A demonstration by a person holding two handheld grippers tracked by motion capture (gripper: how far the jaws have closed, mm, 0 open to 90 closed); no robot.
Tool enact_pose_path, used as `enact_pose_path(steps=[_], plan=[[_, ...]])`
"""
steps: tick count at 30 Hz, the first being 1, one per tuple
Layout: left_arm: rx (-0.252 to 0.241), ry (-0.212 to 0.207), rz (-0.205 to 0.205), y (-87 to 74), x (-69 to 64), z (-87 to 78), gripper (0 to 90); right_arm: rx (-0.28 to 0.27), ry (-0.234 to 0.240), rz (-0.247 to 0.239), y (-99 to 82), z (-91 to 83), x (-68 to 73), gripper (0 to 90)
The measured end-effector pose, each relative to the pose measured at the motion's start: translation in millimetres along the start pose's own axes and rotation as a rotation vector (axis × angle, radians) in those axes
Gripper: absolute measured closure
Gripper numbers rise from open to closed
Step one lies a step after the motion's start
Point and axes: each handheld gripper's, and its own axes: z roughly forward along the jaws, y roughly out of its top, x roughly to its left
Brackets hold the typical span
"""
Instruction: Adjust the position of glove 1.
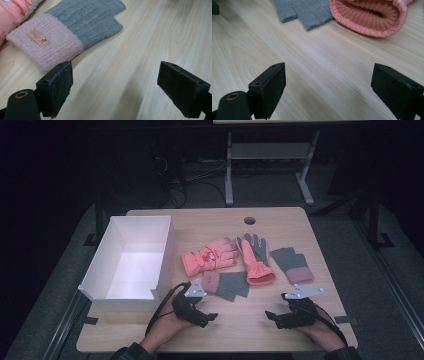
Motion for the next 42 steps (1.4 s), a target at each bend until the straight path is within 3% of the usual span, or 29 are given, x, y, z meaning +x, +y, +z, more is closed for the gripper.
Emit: enact_pose_path(steps=[6,11,19,28,34,42], plan=[[-0.004,-0.001,0.006,2.6,-1.1,-0.3,14.5,-0.01,-0.002,0.006,-0.2,-1.0,-0.8,12.5],[-0.005,-0.01,0.008,7.5,0.2,-0.6,23.9,-0.009,-0.001,0.016,-0.9,-0.9,-2.4,12.7],[-0.009,-0.006,-0.017,13.2,3.3,-3.9,46.3,-0.019,-0.007,0.028,-0.2,-3.3,-2.9,13.5],[0.008,-0.002,-0.032,20.4,9.0,-7.0,89.1,-0.011,-0.009,0.002,2.4,-0.3,2.0,13.5],[0.044,0.041,-0.024,27.4,13.6,0.5,89.7,-0.014,-0.01,0.002,2.9,-0.5,2.2,13.5],[0.036,0.102,-0.029,42.9,22.3,9.6,89.7,-0.017,-0.003,0.0,2.5,0.7,2.2,13.6]])
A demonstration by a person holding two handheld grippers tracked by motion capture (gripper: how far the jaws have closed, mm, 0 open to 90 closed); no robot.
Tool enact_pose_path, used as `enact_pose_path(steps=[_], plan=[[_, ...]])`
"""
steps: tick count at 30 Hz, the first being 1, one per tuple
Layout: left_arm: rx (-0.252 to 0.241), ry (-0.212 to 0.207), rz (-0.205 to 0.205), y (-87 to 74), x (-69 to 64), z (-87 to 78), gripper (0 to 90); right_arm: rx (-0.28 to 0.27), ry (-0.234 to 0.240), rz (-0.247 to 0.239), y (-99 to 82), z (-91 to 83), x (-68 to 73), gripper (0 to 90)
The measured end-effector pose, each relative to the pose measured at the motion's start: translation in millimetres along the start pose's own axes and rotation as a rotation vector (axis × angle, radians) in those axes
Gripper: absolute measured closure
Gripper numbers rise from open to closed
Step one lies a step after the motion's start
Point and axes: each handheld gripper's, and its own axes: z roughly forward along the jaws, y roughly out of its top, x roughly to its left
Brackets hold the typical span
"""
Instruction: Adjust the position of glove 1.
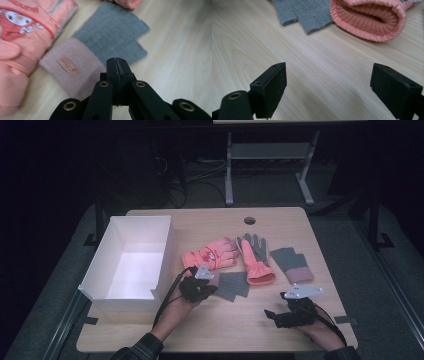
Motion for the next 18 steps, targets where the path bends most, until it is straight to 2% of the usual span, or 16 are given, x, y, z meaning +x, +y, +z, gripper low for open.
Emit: enact_pose_path(steps=[4,7,9,10,18], plan=[[0.002,0.023,-0.003,3.2,4.3,4.6,89.7,0.004,-0.003,-0.002,0.4,-1.2,-0.4,13.7],[-0.012,0.048,-0.028,7.9,12.6,8.2,89.7,0.006,-0.005,-0.006,0.0,-1.1,-1.2,13.8],[-0.014,0.057,-0.03,9.6,14.5,9.2,89.7,0.006,-0.007,-0.007,0.0,-1.0,-1.4,13.8],[-0.022,0.065,-0.049,13.0,18.5,12.2,89.7,0.005,-0.004,-0.003,0.1,-0.4,-1.2,13.8],[0.009,0.128,-0.053,17.9,31.1,24.9,89.6,0.016,-0.004,-0.008,-0.4,0.9,-1.9,13.8]])
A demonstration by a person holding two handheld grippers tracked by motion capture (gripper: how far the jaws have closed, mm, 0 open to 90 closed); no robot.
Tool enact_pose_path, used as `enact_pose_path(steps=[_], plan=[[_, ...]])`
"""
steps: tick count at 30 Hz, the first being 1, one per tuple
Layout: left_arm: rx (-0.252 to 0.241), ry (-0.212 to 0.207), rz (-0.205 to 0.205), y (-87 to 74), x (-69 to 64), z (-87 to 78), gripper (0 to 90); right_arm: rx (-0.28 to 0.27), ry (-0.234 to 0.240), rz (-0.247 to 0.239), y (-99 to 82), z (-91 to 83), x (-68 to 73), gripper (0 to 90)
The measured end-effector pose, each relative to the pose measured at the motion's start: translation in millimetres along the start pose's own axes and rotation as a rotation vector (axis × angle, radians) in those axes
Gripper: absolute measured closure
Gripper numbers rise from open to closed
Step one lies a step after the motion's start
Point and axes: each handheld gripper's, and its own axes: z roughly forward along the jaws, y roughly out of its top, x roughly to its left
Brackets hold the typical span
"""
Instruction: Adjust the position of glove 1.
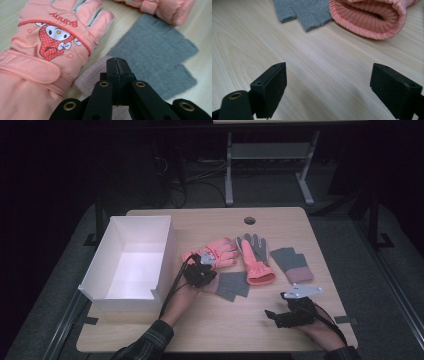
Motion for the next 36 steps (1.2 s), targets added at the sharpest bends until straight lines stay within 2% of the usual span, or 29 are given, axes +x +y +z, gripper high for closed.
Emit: enact_pose_path(steps=[6,7,10,14,17,24,30,36], plan=[[-0.008,0.007,-0.022,3.3,6.9,7.9,89.6,0.007,0.002,0.006,-0.8,0.1,-0.5,13.8],[0.024,0.002,-0.021,1.7,7.7,12.6,89.6,0.01,0.001,0.003,-0.8,0.0,-0.4,13.8],[0.034,-0.006,-0.032,0.0,7.5,15.0,89.7,0.012,0.003,-0.005,-0.4,0.4,-0.2,13.8],[0.061,-0.008,-0.026,-0.8,6.3,12.0,89.7,0.016,0.004,-0.002,-0.5,0.4,0.1,13.8],[0.063,-0.012,-0.026,-1.4,4.3,10.9,89.7,0.014,0.002,-0.002,-0.8,0.5,-0.1,13.8],[0.1,-0.059,-0.02,-7.3,-4.2,1.3,89.7,0.015,-0.004,-0.003,-1.3,0.5,-1.7,13.9],[0.122,-0.08,-0.008,-12.2,-10.4,-5.8,89.7,0.018,-0.004,-0.006,-1.4,0.7,-1.0,13.9],[0.135,-0.13,0.009,-19.4,-19.4,-14.5,89.6,0.021,-0.006,-0.009,-1.6,1.1,-0.7,13.9]])
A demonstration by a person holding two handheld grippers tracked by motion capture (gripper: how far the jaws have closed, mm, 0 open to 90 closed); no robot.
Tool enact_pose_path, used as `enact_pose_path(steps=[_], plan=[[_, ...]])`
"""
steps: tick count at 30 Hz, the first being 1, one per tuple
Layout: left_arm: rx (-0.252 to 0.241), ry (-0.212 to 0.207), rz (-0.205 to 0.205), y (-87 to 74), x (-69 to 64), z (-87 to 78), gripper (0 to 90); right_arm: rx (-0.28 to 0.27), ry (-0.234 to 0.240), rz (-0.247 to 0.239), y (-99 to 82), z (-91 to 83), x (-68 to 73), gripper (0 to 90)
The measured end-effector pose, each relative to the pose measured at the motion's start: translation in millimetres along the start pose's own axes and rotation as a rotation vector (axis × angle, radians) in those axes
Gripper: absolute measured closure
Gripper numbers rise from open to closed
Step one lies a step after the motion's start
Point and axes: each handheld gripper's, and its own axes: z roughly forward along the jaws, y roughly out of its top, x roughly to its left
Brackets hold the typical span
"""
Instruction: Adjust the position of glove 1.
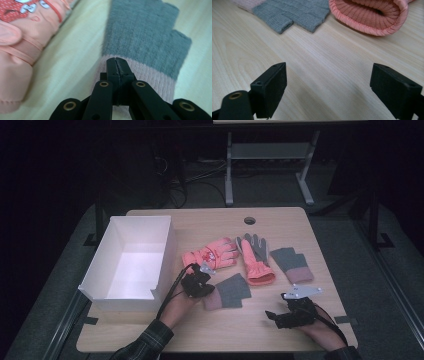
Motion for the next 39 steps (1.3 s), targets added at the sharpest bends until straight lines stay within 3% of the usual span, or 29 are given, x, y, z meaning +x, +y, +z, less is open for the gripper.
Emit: enact_pose_path(steps=[6,13,15,18,20,23,31,39], plan=[[0.006,-0.042,0.002,-6.2,-6.6,-4.4,89.6,0.003,-0.001,0.0,-0.6,0.3,-0.1,13.9],[0.004,-0.124,0.014,-17.7,-27.0,-10.0,89.5,0.003,-0.003,0.008,-1.1,-0.2,-0.9,13.8],[0.01,-0.117,0.036,-17.4,-28.0,-12.8,89.4,0.007,-0.003,0.004,-0.5,0.3,-0.2,13.9],[0.004,-0.091,0.03,-16.8,-26.2,-16.1,89.4,0.005,-0.002,0.002,-0.1,0.8,0.0,13.9],[0.005,-0.04,0.019,-18.3,-22.2,-17.5,89.5,0.009,-0.003,0.003,-0.7,0.1,0.4,13.9],[0.029,-0.025,0.005,-19.9,-19.1,-14.2,89.5,0.007,-0.005,0.006,-1.0,0.1,-1.2,13.9],[0.048,-0.045,0.005,-20.8,-18.8,-11.7,89.5,0.0,-0.007,0.004,-0.8,-0.9,-2.3,13.9],[0.057,-0.111,0.05,-15.9,-35.9,-6.2,89.3,0.0,-0.007,0.011,-1.0,-0.9,-2.5,13.9]])
